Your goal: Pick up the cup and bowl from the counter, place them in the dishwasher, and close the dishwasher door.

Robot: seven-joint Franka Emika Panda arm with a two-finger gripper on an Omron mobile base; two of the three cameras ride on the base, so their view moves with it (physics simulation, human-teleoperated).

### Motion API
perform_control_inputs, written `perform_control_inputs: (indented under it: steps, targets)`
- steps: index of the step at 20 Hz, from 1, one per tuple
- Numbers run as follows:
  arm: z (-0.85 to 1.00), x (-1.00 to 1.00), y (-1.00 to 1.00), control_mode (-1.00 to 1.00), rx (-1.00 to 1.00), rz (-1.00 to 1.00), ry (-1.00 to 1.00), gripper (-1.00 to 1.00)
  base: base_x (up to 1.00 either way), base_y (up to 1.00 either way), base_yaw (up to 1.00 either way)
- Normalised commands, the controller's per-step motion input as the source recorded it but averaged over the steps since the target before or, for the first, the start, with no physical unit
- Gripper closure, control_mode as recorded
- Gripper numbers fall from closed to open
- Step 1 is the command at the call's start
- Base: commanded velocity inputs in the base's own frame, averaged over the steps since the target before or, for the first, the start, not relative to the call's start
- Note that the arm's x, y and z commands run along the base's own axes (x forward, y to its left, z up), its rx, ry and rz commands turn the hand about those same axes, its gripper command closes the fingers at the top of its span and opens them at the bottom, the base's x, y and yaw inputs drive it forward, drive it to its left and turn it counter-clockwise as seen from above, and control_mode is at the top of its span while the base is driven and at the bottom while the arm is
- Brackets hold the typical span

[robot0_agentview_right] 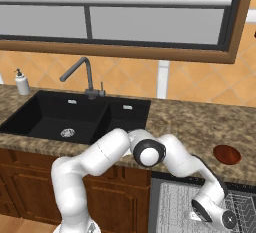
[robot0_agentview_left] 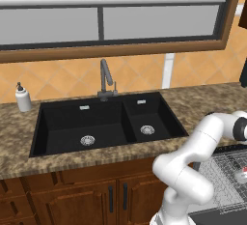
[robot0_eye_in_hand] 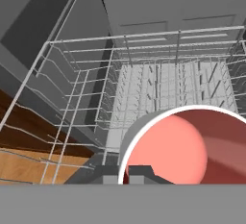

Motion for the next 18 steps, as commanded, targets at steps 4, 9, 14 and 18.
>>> perform_control_inputs:
  steps: [4, 9, 14, 18]
  targets:
    - [0.0, 0.81, 0.0, -1.0, -0.05, 0.0, 0.2, 1.0, 0.0, 0.0, 0.0]
    - [-0.3, 0.21, 0.0, -1.0, -0.02, 0.0, 0.06, 1.0, 0.0, 0.0, 0.0]
    - [-0.14, 0.0, 0.0, -1.0, 0.0, 0.0, 0.0, 1.0, 0.0, 0.0, 0.0]
    - [0.0, 0.0, 0.0, -1.0, 0.0, 0.0, 0.0, -1.0, 0.0, 0.0, 0.0]
